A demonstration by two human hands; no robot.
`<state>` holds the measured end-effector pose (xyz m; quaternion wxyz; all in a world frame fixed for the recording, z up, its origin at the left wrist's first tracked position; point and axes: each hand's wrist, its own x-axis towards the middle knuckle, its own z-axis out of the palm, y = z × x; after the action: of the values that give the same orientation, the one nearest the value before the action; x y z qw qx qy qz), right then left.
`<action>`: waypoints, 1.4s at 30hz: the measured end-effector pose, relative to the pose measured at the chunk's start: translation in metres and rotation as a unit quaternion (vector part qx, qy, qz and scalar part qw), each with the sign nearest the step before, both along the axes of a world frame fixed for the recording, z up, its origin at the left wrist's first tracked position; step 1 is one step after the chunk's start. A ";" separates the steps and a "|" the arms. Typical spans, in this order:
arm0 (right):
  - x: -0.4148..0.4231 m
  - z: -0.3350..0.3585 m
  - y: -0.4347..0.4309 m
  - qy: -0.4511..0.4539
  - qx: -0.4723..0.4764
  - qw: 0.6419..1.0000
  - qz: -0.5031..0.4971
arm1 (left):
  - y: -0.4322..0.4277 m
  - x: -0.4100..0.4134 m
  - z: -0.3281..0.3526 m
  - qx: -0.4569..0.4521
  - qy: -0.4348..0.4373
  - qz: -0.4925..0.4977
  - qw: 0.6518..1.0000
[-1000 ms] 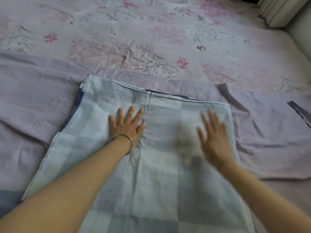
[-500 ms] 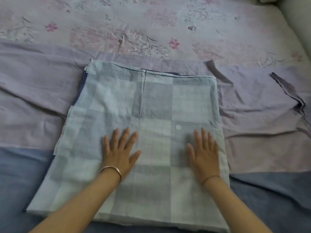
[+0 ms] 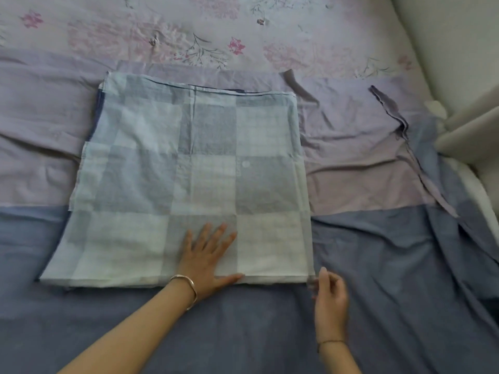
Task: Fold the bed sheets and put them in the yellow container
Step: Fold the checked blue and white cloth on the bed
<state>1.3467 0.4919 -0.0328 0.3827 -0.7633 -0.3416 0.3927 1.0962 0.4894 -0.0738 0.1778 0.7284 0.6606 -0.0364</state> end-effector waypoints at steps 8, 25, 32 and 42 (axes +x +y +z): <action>-0.018 -0.019 -0.040 -0.038 -0.057 0.959 0.275 | 0.001 0.044 0.011 -0.006 0.021 -0.008 1.000; 0.020 -0.014 -0.006 -0.493 -0.066 0.794 0.348 | 0.008 0.056 0.026 0.033 0.030 -0.066 0.997; 0.034 -0.007 -0.036 -0.424 0.173 0.828 0.325 | -0.009 0.050 0.008 -0.032 0.063 -0.045 0.997; -0.004 -0.066 0.046 -0.455 0.053 0.775 0.436 | -0.011 0.009 -0.011 -0.002 0.046 0.100 0.994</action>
<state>1.3430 0.5375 -0.0984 0.0104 -0.6009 -0.7922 0.1057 1.1049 0.4782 -0.0844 0.1520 0.6560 0.7373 -0.0535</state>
